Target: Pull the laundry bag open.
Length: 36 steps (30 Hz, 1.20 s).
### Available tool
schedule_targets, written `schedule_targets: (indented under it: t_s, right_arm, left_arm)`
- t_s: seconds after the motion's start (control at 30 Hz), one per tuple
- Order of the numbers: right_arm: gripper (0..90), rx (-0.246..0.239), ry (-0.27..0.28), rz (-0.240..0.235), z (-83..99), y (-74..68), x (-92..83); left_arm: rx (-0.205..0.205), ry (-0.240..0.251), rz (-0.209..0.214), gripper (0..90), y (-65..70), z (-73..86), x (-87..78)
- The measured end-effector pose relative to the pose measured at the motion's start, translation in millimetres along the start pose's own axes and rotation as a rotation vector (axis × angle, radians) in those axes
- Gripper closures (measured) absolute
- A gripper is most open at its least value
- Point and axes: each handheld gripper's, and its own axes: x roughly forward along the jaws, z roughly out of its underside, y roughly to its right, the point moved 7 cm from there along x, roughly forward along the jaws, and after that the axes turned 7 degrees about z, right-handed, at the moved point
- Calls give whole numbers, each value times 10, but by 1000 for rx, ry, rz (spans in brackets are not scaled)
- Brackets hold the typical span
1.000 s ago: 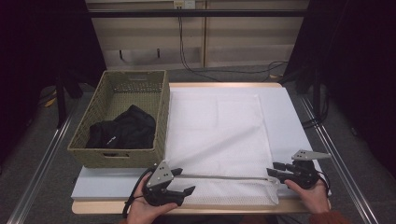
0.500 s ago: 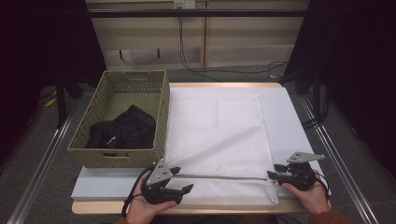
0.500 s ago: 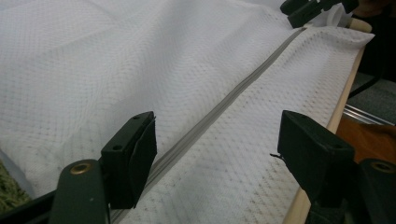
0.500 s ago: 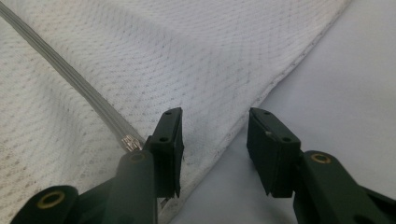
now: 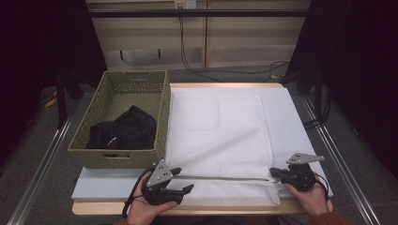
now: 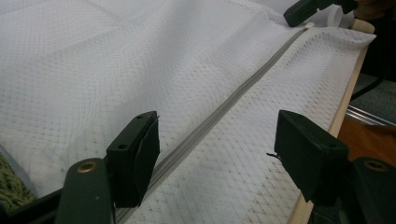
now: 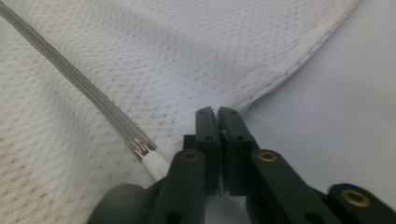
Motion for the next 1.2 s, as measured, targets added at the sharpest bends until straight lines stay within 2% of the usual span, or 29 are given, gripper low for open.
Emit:
schedule_targets:
  t_s: [0.17, 0.27, 0.3, 0.37, 0.43, 0.5, 0.53, 0.63, 0.67, 0.8, 0.9, 0.93, 1.0, 1.07, 1.2]
  right_arm:
    - [899, 64, 13, -41, -4, 46, 8]
    - [900, 77, 14, -48, -10, 46, 7]
    - [900, 84, 18, -59, -21, 36, 3]
    - [900, 84, 24, -62, -30, 37, 0]
    - [900, 98, 31, -70, -48, 34, -19]
    - [900, 110, 40, -85, -71, 44, -34]
    - [900, 108, 47, -86, -83, 50, -37]
    - [900, 119, 56, -100, -114, 55, -50]
    - [900, 119, 59, -98, -126, 56, -58]
    - [900, 120, 69, -111, -165, 46, -84]
    - [900, 119, 84, -112, -223, 52, -112]
    - [900, 125, 87, -111, -235, 49, -116]
    - [900, 111, 78, -109, -251, 35, -106]
    - [900, 115, 79, -116, -276, 26, -101]
    - [900, 110, 91, -123, -353, 38, -125]
  left_arm:
    - [-2, -16, -3, 335, -5, 0, 18]
    - [-2, -26, -4, 353, -2, 2, 22]
    - [2, -23, 8, 366, 0, -2, 28]
    - [8, -31, 4, 377, -3, -3, 30]
    - [-4, -27, 14, 389, -4, -10, 53]
    - [4, -32, 23, 396, -8, -21, 65]
    - [16, -55, 19, 396, -10, -21, 93]
    - [15, -53, 32, 402, -12, -24, 133]
    - [27, -63, 31, 404, -11, -34, 137]
    - [27, -56, 29, 418, -24, -72, 127]
    - [22, -50, 22, 472, -37, -121, 142]
    - [21, -62, 15, 487, -46, -140, 146]
    - [13, -40, 25, 495, -50, -238, 190]
    - [30, -34, 30, 506, -45, -311, 212]
    - [35, -19, 49, 518, -19, -414, 277]
